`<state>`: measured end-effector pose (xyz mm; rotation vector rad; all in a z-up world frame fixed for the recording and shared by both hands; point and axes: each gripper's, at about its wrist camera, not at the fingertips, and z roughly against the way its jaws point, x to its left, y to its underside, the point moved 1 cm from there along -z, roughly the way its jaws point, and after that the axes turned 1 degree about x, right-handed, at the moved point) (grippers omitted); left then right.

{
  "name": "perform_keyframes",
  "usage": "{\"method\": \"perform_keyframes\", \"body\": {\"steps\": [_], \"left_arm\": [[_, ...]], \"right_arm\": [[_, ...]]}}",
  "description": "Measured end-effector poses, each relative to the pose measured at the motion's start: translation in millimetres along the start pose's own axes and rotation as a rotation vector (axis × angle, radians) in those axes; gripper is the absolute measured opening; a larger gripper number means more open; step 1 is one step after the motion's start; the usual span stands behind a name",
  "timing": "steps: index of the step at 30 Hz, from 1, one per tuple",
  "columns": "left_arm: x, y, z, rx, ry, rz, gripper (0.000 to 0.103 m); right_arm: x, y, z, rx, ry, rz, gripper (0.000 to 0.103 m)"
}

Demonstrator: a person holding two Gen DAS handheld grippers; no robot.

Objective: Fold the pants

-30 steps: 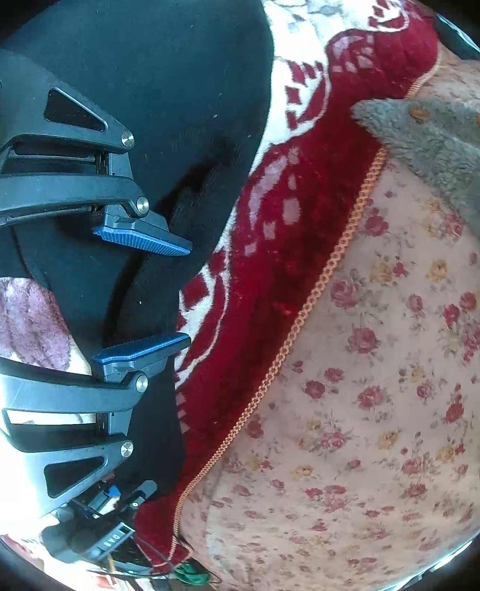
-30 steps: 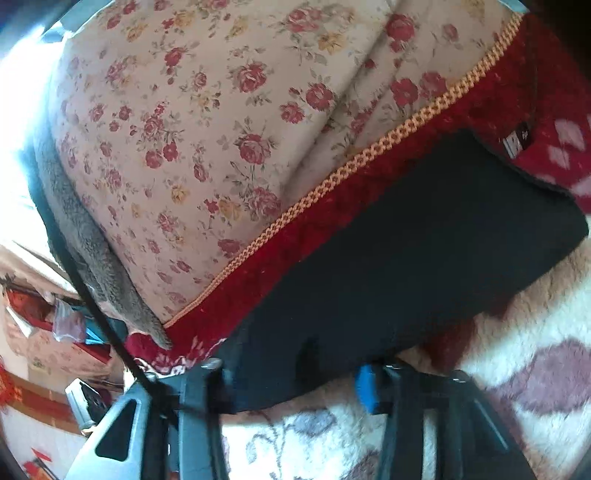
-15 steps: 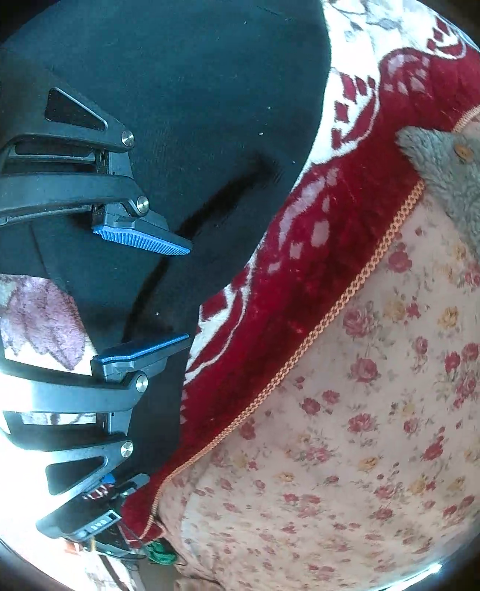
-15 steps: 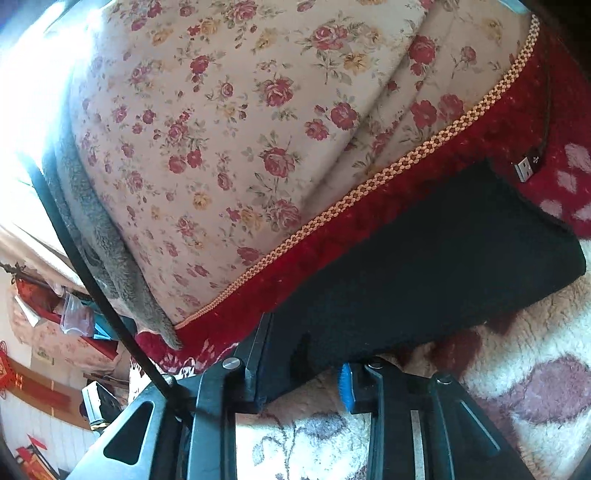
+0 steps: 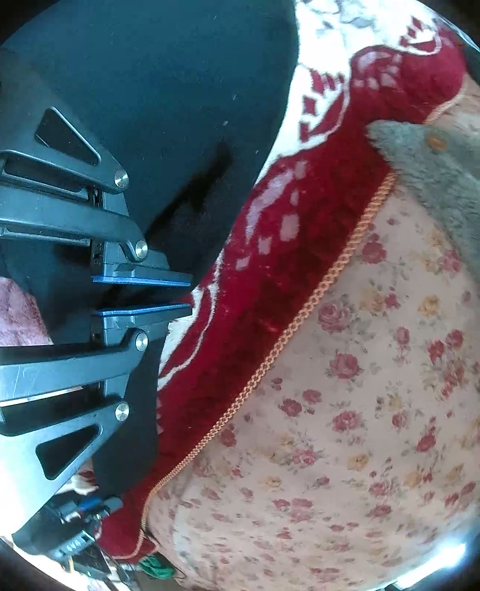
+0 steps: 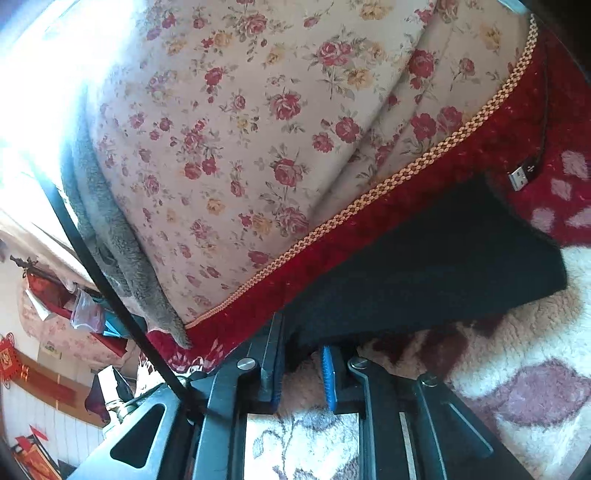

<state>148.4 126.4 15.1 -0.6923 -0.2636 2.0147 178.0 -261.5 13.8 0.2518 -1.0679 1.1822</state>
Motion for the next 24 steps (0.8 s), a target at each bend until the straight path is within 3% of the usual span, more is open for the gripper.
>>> {"method": "perform_keyframes", "body": {"steps": [5, 11, 17, 20, 21, 23, 24], "left_arm": [[-5.6, 6.7, 31.8, -0.081, -0.019, -0.062, 0.003], [-16.5, 21.1, 79.0, -0.155, 0.016, -0.14, 0.003], [-4.9, 28.7, 83.6, -0.083, 0.073, -0.1, 0.003], [5.7, 29.6, 79.1, -0.04, 0.102, -0.055, 0.004], [8.3, 29.7, 77.7, -0.027, 0.103, -0.041, 0.006], [12.0, 28.5, 71.3, 0.001, 0.104, -0.022, 0.027], [14.2, 28.1, 68.6, 0.011, 0.107, -0.012, 0.033]], "right_arm": [[3.8, 2.0, 16.6, -0.018, -0.004, 0.017, 0.013], [19.1, 11.1, 40.4, -0.031, -0.032, 0.056, 0.009], [20.0, 25.0, 58.8, -0.035, -0.024, 0.019, 0.009], [6.4, 31.5, 55.2, 0.028, -0.012, -0.084, 0.023], [0.8, 34.8, 50.4, 0.059, 0.007, -0.112, 0.031], [-3.4, 37.3, 46.6, 0.067, 0.032, -0.116, 0.034], [-5.3, 37.4, 44.9, 0.066, 0.042, -0.117, 0.034]]}}
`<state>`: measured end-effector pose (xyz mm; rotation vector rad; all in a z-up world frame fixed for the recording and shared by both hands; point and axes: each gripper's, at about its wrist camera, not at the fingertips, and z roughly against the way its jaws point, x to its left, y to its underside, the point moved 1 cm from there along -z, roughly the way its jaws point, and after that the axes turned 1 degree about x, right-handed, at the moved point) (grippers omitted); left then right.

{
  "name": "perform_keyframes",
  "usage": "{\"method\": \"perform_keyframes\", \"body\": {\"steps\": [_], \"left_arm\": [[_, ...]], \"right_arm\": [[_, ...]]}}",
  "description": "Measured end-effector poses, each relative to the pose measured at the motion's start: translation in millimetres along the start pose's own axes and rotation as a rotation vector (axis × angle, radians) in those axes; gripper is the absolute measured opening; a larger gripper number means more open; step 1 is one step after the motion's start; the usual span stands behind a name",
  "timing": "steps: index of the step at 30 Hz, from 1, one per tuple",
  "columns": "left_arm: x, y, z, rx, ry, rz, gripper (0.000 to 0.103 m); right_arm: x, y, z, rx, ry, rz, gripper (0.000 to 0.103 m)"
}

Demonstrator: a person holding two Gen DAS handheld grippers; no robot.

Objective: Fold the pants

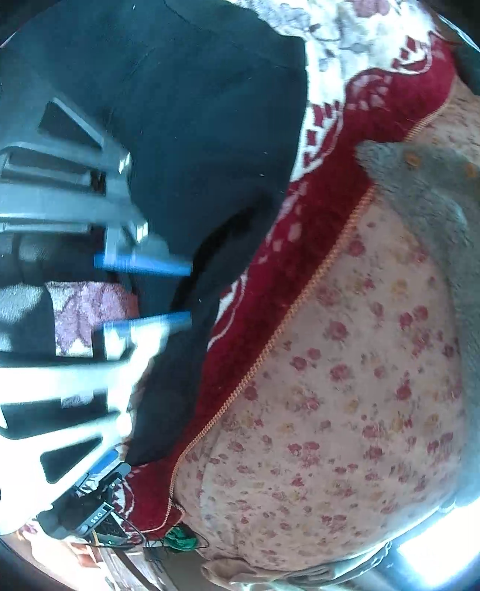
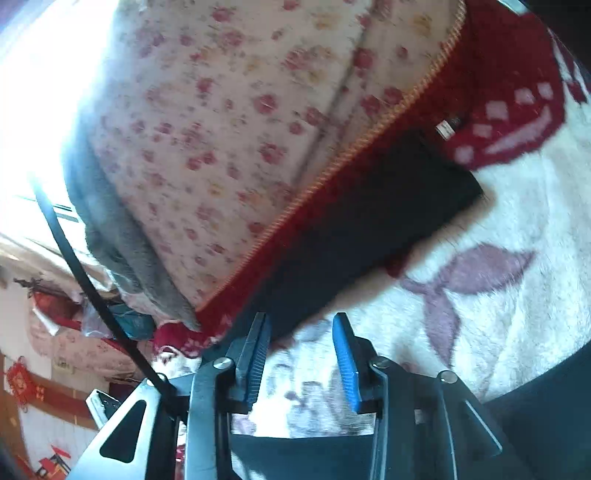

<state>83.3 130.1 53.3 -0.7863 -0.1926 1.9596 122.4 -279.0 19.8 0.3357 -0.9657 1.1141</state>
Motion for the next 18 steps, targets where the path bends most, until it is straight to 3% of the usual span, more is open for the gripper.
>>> {"method": "perform_keyframes", "body": {"steps": [1, 4, 12, 18], "left_arm": [[4.1, -1.4, -3.7, 0.009, 0.006, 0.021, 0.04], [12.7, -7.0, -14.7, 0.024, -0.008, 0.077, 0.042], [17.7, -22.5, -58.0, 0.116, -0.018, 0.143, 0.042], [14.6, -31.7, -71.0, 0.108, -0.061, 0.171, 0.042]], "right_arm": [[-2.5, -1.4, -2.3, -0.002, 0.006, -0.013, 0.036], [-7.8, -8.1, -10.5, 0.005, 0.015, -0.045, 0.047], [-13.2, -25.1, -37.7, 0.027, 0.029, -0.055, 0.047], [-12.1, -36.4, -51.6, 0.036, 0.036, -0.052, 0.048]]}}
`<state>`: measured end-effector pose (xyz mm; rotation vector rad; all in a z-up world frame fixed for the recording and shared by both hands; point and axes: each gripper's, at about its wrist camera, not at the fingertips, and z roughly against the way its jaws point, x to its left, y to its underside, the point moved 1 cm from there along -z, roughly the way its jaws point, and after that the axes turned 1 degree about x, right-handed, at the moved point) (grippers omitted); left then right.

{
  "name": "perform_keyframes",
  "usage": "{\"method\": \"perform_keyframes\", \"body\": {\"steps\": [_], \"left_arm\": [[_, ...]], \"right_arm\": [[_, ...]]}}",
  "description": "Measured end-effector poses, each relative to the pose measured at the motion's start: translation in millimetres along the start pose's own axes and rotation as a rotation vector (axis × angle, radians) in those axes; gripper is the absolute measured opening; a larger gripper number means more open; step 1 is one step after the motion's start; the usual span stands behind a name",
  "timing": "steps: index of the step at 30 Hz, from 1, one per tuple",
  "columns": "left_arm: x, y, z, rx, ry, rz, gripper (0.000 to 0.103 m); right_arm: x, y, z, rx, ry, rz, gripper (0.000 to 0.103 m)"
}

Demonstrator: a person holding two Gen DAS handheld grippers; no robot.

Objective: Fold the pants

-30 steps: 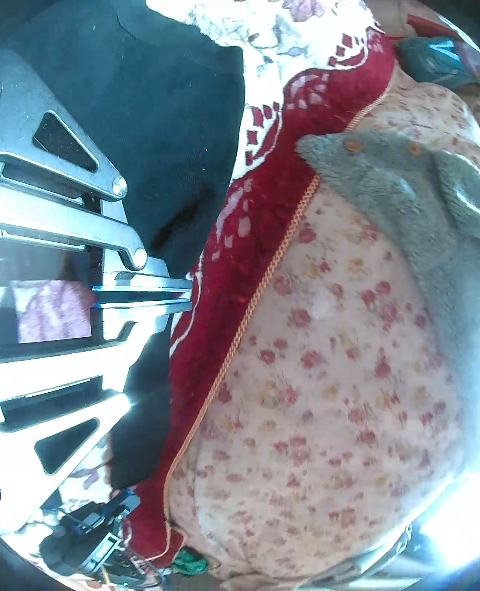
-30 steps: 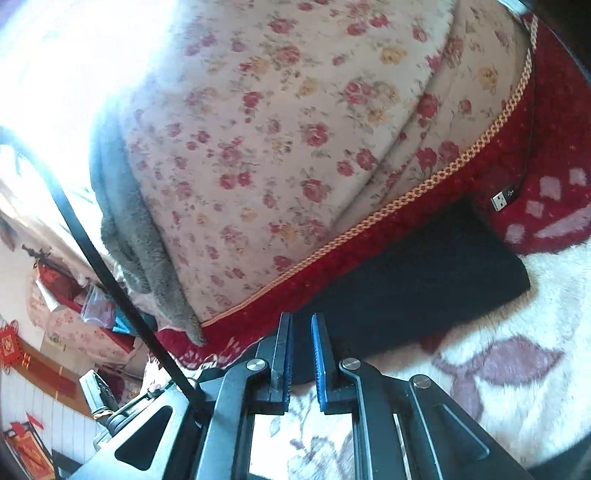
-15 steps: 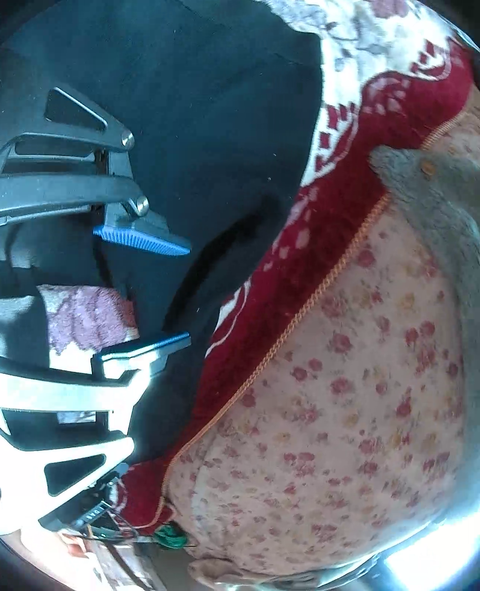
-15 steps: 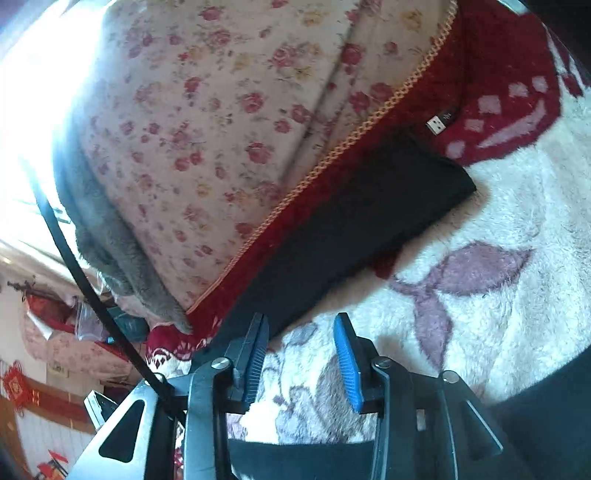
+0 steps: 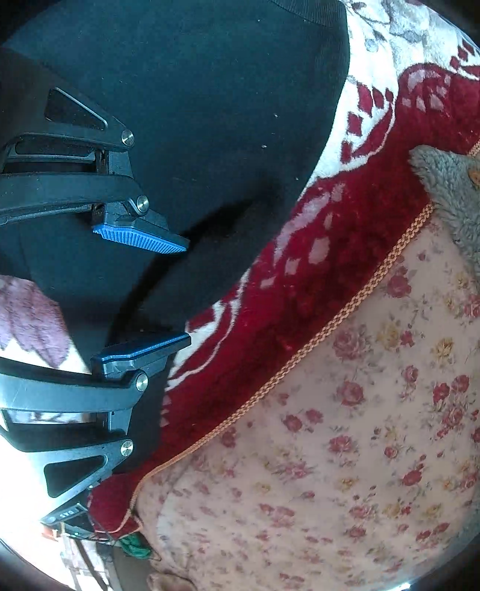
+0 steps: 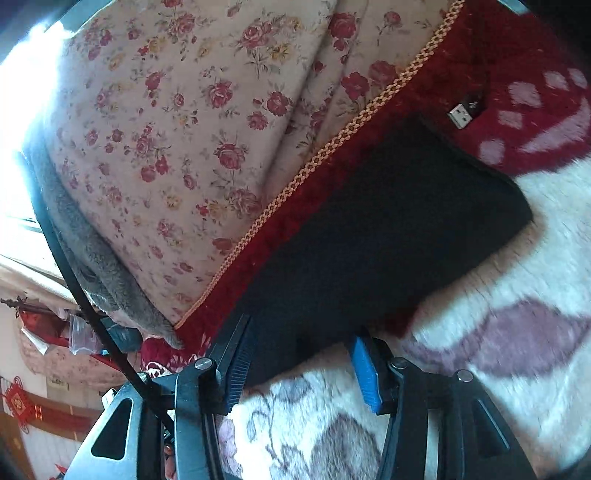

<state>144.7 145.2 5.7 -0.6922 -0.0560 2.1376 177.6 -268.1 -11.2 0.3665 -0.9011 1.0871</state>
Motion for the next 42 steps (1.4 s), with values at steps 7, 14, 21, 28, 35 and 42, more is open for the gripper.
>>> {"method": "perform_keyframes", "body": {"steps": [7, 14, 21, 28, 35, 42], "left_arm": [[-2.6, -3.5, -8.4, -0.011, -0.029, 0.02, 0.044], [-4.4, -0.3, -11.3, -0.046, -0.065, -0.029, 0.013], [-9.1, 11.7, 20.1, -0.108, -0.036, -0.07, 0.009], [-15.7, 35.2, 64.4, -0.166, -0.016, -0.124, 0.009], [-7.2, 64.3, 100.7, -0.204, 0.001, -0.157, 0.009], [18.6, 105.1, 128.3, -0.207, 0.015, -0.181, 0.009]], "right_arm": [[-0.1, -7.8, -6.5, 0.003, 0.01, -0.003, 0.049], [8.9, -1.6, -6.9, -0.044, -0.005, 0.145, 0.012], [22.6, 7.8, 12.1, -0.082, -0.03, 0.203, 0.01], [28.1, 25.3, 45.6, -0.114, -0.06, 0.204, 0.01], [39.1, 56.3, 84.8, -0.135, -0.09, 0.238, 0.01], [34.2, 100.3, 112.9, -0.139, -0.1, 0.249, 0.01]]}}
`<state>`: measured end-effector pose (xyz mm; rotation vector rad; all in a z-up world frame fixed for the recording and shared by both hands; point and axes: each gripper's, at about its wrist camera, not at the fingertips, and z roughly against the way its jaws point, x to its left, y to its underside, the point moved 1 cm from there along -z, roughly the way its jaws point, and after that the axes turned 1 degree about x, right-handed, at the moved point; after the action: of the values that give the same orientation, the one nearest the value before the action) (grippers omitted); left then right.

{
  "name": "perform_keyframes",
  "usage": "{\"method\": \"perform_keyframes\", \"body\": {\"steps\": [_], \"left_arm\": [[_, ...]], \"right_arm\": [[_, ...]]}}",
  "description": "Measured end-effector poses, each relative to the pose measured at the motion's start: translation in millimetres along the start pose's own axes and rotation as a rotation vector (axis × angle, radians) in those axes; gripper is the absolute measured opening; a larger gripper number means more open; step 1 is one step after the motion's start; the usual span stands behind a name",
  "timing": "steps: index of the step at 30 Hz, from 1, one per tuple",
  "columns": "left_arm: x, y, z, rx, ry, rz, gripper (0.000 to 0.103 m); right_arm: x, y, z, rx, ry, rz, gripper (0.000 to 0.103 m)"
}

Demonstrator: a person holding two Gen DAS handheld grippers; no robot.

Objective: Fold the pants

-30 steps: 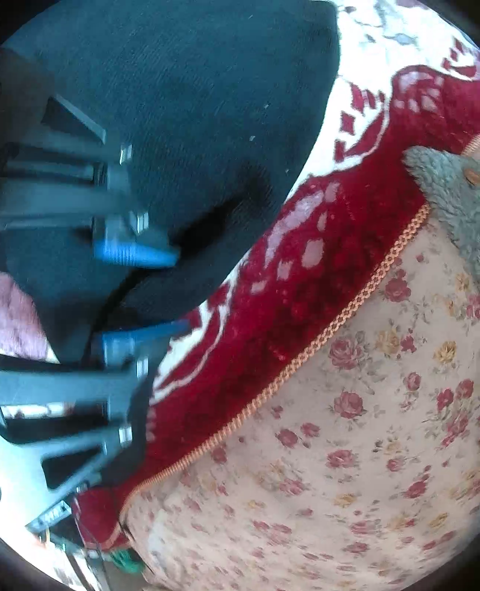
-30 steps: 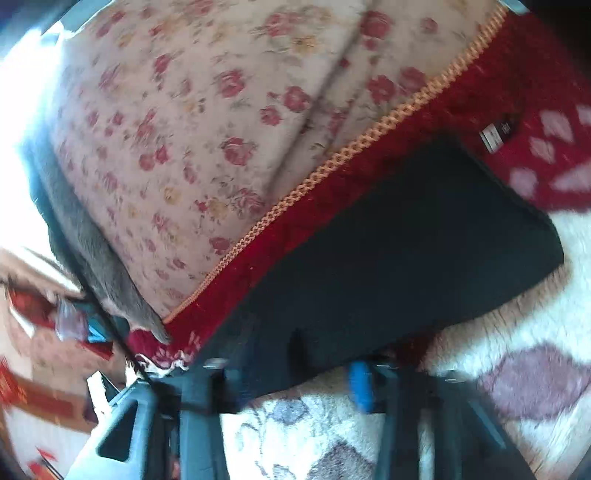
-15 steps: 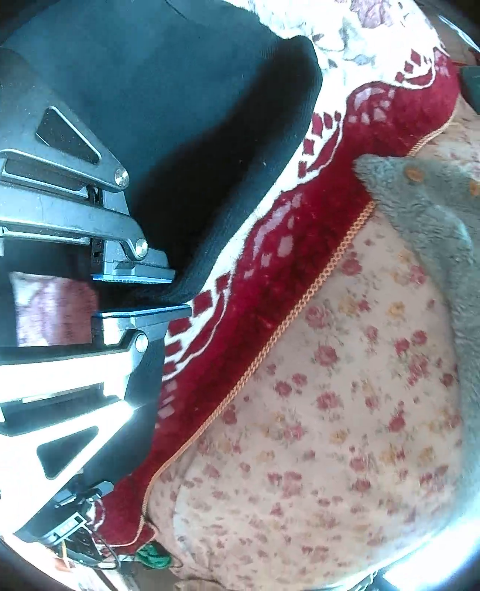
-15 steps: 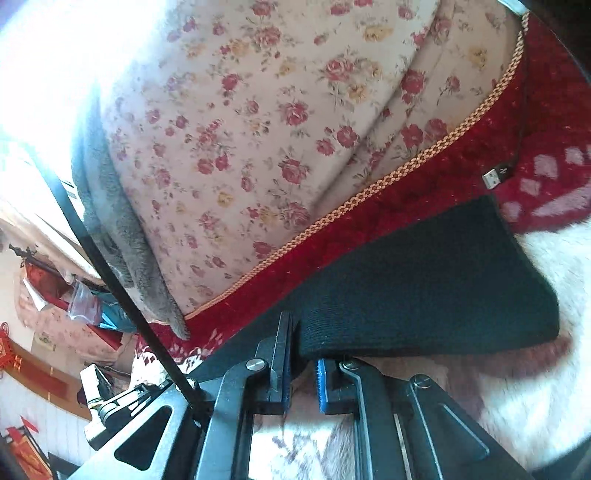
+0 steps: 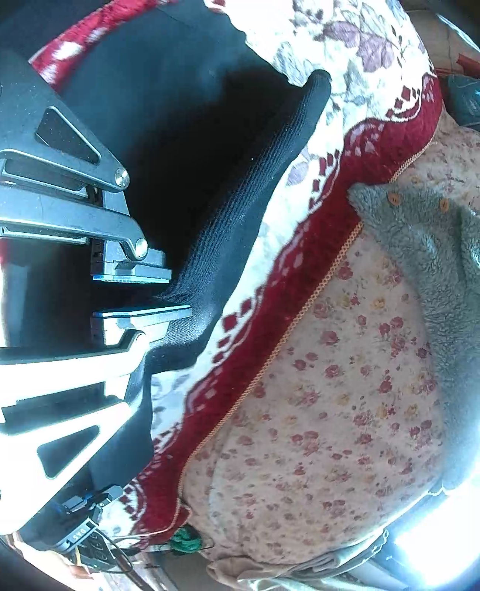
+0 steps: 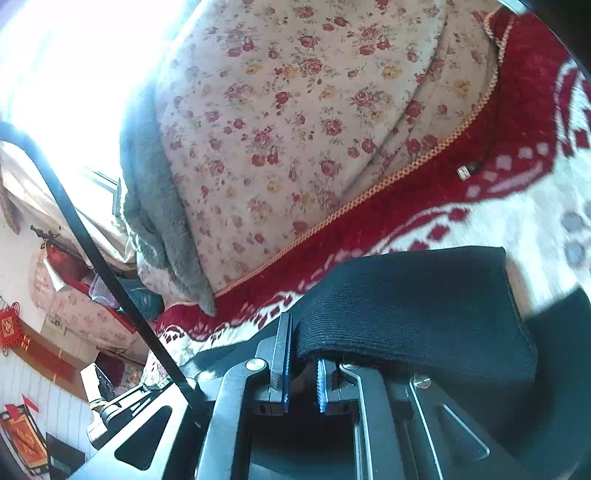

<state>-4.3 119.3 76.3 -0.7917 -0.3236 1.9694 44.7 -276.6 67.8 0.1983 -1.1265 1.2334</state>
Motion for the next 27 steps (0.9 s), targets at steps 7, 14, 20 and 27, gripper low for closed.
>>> {"method": "perform_keyframes", "body": {"steps": [7, 14, 20, 27], "left_arm": [[16.6, 39.6, 15.8, 0.035, -0.01, -0.038, 0.009], [38.2, 74.6, -0.3, 0.08, -0.064, -0.038, 0.01], [37.9, 80.4, -1.4, 0.061, -0.064, -0.05, 0.011], [37.3, 79.8, -4.4, 0.059, -0.076, -0.023, 0.011]], "right_arm": [[-12.2, 46.1, 25.3, 0.022, 0.005, -0.024, 0.01], [-36.9, 75.8, 32.8, 0.059, 0.024, -0.059, 0.01], [-66.5, 71.5, 40.0, -0.001, 0.025, -0.187, 0.021], [-76.9, 59.3, 40.0, -0.033, 0.001, -0.213, 0.022]]}}
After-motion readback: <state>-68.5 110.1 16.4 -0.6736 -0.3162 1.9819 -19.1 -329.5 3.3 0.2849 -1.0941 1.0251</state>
